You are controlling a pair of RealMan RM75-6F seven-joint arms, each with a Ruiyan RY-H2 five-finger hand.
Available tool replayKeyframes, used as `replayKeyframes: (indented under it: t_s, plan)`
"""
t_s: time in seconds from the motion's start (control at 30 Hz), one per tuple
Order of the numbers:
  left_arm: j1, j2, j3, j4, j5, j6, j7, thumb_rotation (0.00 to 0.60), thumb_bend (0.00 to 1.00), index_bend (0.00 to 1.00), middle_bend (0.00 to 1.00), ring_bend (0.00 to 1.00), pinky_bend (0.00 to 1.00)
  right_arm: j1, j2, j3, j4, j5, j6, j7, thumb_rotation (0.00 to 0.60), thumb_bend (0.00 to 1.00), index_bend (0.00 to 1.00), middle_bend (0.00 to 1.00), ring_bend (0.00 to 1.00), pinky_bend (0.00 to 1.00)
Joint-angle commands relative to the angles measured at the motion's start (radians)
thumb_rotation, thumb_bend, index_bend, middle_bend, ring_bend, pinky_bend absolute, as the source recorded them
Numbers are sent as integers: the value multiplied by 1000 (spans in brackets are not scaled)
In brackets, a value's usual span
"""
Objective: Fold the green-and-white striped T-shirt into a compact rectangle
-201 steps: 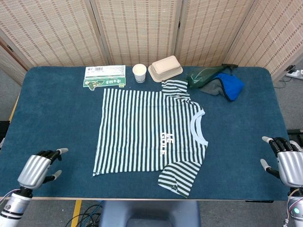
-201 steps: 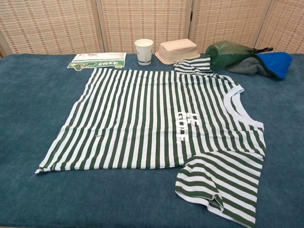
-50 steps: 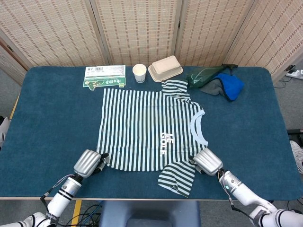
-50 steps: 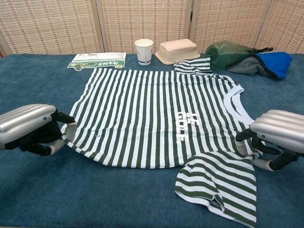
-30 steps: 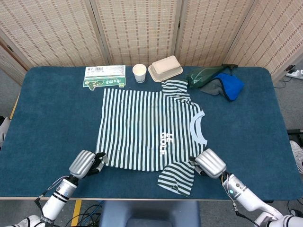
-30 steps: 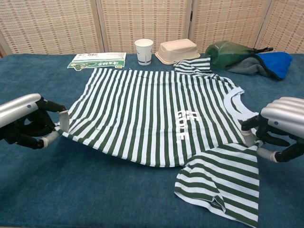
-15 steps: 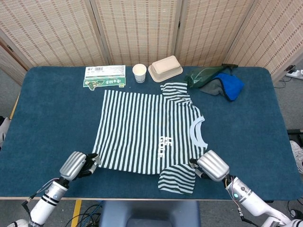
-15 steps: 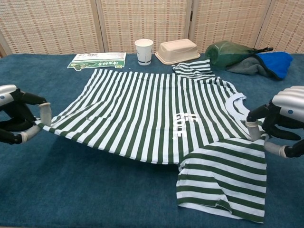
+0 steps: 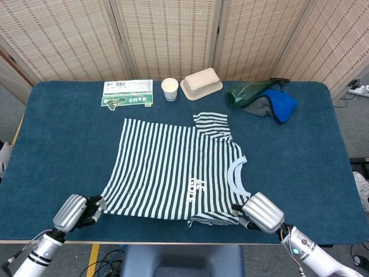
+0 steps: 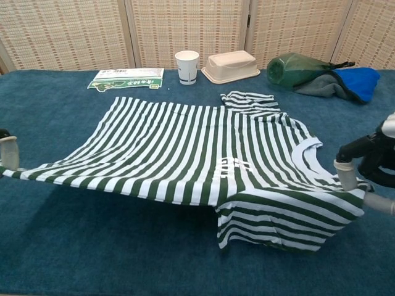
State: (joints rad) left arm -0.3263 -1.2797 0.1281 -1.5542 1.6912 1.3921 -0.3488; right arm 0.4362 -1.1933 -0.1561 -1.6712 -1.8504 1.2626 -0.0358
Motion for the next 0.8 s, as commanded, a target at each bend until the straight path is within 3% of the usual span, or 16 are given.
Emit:
replayKeyframes:
  t_s: [0.03,0.6,0.8]
  plan:
    - [18,20,16,-20,15,19,-1,600,559,646,1000,947,992,-15,20,-17,-16,-21,17,-6,600,454,599,903,1000,1000]
    - [100,99,96,-123,108,76,67,600,559,646,1000,947,987,-86,109,-97,-47,-103,91,51,600,454,610,909,1000,1000]
    - [98,96,88,-132,109,56,84,600,559,646,1000,947,987,-101,109,-88,-40,-99,99,52,600,454,610,910,1000,1000]
